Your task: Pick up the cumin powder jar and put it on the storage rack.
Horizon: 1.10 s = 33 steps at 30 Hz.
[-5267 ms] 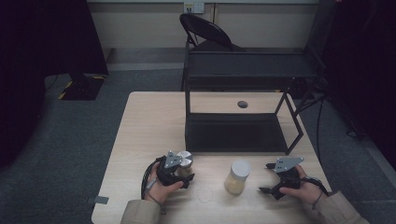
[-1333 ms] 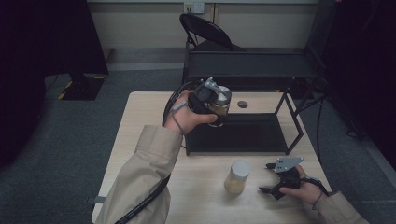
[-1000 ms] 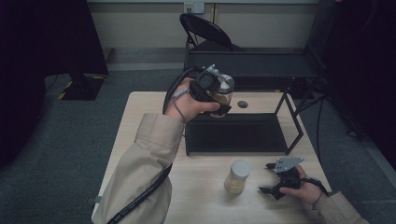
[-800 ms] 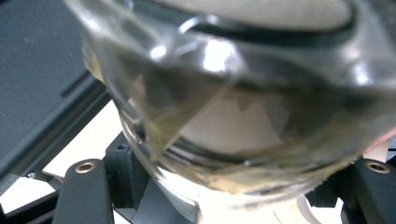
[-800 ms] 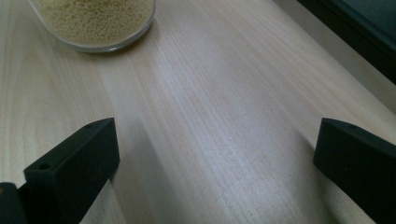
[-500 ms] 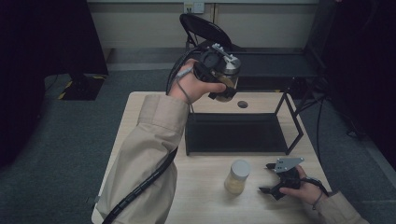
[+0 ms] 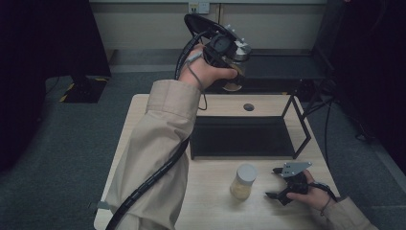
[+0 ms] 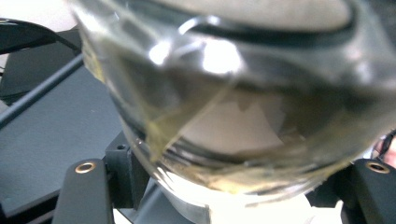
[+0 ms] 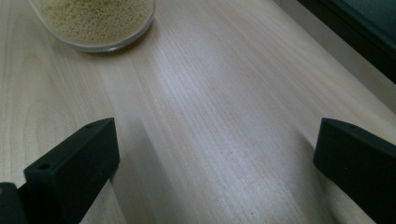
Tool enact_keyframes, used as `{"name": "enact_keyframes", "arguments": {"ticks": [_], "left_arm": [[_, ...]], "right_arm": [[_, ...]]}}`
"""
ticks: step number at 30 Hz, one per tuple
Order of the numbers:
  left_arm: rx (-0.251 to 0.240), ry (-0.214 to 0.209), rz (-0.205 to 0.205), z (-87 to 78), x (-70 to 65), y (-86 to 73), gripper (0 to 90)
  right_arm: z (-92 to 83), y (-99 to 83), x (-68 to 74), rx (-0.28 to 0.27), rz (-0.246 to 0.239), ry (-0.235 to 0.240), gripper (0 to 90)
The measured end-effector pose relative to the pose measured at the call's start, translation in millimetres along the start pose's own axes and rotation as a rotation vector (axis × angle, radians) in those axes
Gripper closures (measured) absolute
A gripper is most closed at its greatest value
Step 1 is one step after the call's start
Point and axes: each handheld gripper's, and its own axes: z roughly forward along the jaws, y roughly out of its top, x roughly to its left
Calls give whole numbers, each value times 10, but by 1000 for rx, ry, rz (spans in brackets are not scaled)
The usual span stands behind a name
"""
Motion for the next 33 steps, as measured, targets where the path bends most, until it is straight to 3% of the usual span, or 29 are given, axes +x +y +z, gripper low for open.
{"name": "enact_keyframes", "arguments": {"ticks": [13,28,33], "left_arm": [[7,71,-55,92,82,126,311],[-28,139,-151,238,221,114,311],[-15,163,-158,299,228,112,311]], "right_arm": [[-6,-5,7,1,1,-1,0],[-7,-8,7,0,-1,-1,0],[-7,-8,8,0,1,-1,0]]}}
